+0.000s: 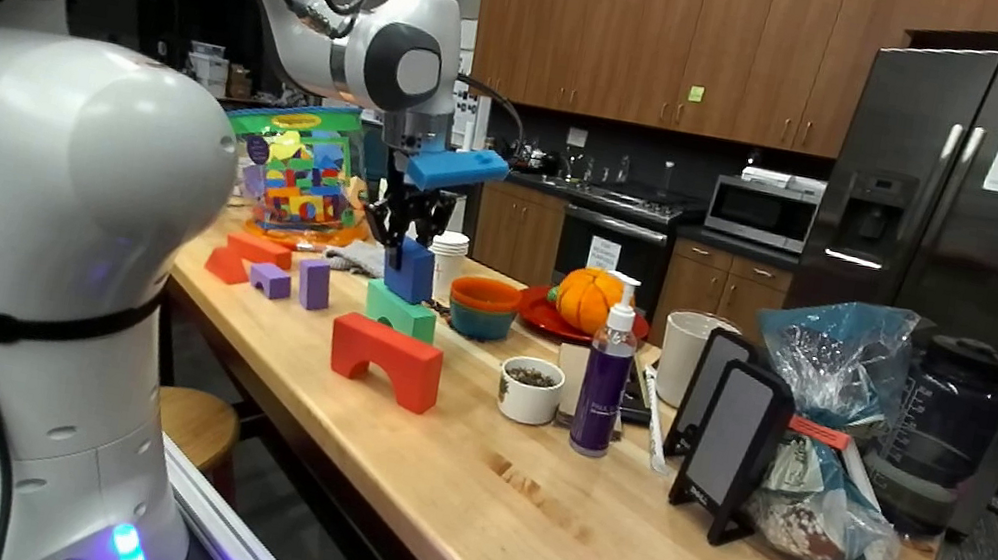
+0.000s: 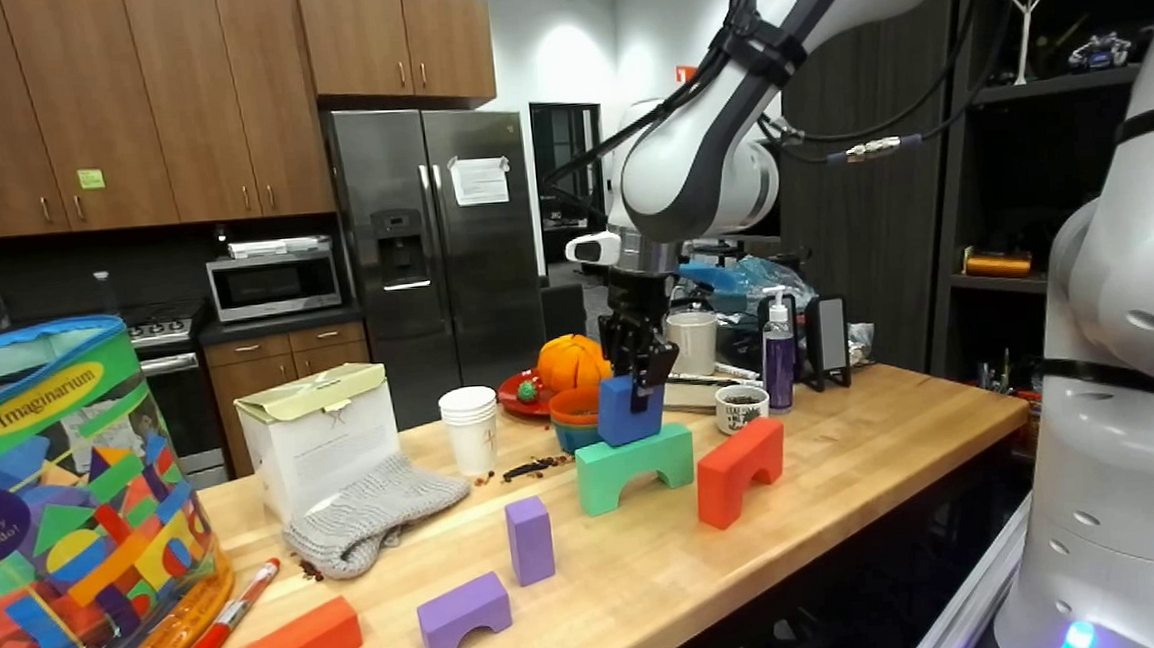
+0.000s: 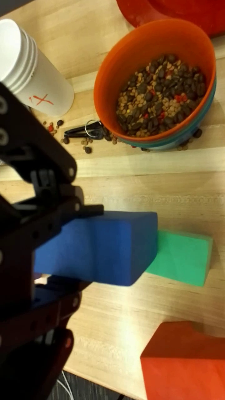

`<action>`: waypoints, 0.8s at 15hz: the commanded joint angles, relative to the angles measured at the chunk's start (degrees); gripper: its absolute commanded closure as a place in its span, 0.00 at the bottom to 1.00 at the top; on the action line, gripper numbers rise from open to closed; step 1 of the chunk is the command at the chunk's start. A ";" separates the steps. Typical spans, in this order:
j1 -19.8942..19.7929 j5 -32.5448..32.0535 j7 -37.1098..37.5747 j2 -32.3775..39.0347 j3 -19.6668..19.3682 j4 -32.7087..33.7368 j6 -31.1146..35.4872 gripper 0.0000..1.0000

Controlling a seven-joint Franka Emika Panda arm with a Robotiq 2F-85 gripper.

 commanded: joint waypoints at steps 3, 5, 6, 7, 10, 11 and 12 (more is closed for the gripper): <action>-0.80 0.40 1.04 0.17 1.22 0.63 -0.01 0.84; -0.88 0.27 1.37 0.08 1.37 0.63 -0.28 0.46; -0.84 0.37 1.30 0.10 1.37 0.62 -0.31 0.34; -0.83 0.38 1.36 0.02 1.39 0.57 -0.38 0.29; -0.77 0.39 1.41 -0.20 1.48 0.43 -0.38 0.10; -0.77 0.40 1.39 -0.25 1.47 0.38 -0.33 0.05; -0.76 0.42 1.40 -0.33 1.49 0.36 -0.37 0.01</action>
